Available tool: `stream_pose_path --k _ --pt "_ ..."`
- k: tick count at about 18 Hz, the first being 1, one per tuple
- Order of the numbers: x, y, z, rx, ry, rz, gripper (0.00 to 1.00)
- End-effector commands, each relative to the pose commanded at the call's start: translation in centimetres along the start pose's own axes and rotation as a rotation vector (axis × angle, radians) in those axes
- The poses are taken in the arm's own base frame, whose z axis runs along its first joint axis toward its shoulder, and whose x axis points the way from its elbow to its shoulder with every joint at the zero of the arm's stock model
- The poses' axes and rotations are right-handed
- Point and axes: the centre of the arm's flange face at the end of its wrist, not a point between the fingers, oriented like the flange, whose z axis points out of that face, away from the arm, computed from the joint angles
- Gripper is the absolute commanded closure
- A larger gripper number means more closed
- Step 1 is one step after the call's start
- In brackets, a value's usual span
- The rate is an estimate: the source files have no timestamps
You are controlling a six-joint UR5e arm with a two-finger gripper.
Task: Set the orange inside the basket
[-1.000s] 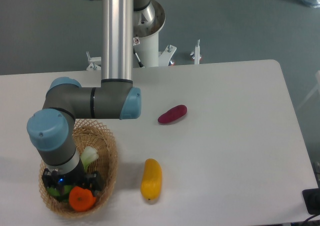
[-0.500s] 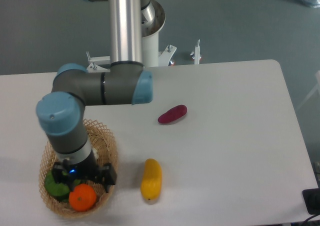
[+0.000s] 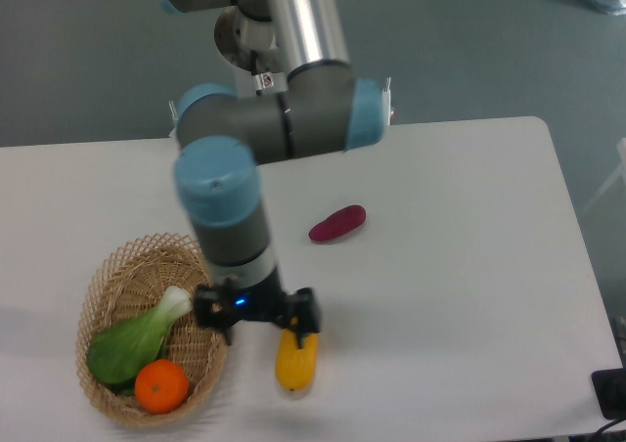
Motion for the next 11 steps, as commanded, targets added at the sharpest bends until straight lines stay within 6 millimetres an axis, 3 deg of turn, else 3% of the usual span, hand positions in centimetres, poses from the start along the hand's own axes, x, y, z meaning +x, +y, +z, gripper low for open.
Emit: stream_pose_path --k 6,11 --pt "-8.5 3.2 -3.2 -0.041 0.002 0.076 0.00" --pt "-12.2 5.6 -4.4 -0.044 0.018 0.179 0.00"
